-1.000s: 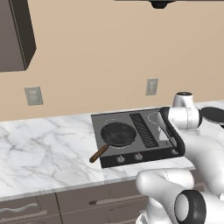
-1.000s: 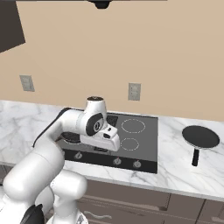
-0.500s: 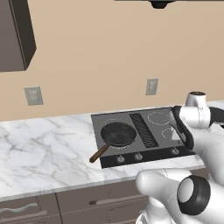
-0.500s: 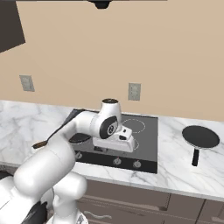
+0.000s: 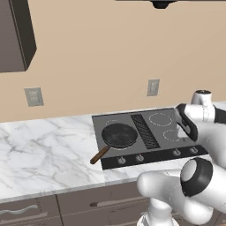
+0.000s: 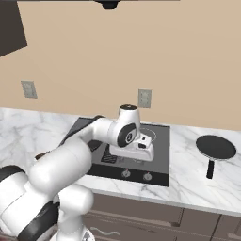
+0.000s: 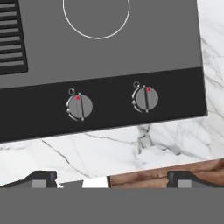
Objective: Place both pans onto different burners. Then place the lemon wedge and the steak on different pans.
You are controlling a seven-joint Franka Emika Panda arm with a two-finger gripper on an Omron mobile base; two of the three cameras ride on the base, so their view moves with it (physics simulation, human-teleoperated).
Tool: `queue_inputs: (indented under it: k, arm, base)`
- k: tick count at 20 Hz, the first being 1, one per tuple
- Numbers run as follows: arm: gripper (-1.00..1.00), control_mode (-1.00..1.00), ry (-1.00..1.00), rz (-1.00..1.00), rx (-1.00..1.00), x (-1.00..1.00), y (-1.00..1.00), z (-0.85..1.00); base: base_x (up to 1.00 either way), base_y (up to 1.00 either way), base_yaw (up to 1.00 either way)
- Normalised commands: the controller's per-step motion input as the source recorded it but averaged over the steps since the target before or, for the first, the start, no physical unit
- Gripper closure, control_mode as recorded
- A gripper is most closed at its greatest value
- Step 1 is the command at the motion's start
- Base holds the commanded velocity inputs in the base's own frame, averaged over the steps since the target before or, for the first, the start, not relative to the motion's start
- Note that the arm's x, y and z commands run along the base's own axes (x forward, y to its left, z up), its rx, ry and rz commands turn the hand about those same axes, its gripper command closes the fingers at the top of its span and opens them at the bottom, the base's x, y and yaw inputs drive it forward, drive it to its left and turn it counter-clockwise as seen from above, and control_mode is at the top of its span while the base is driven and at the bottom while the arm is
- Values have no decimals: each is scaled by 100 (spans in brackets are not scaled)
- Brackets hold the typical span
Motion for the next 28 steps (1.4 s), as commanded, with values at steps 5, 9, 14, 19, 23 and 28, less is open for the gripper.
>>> queue_inputs:
  k: [5,9,14,19,23,28]
  arm:
    - [-100,-100,0,0,0,17,-37,0]
    - [-100,-100,0,0,0,8,-36,0]
    - [-100,-100,0,1,0,1,-43,0]
    - [-100,-100,0,1,0,0,-41,0]
    - [-100,-100,0,0,0,0,-38,0]
    - [-100,-100,0,0,0,0,-34,0]
  base:
    - [0,0,0]
    - [0,0,0]
    - [0,0,0]
    - [0,0,0]
    - [0,0,0]
    - [0,0,0]
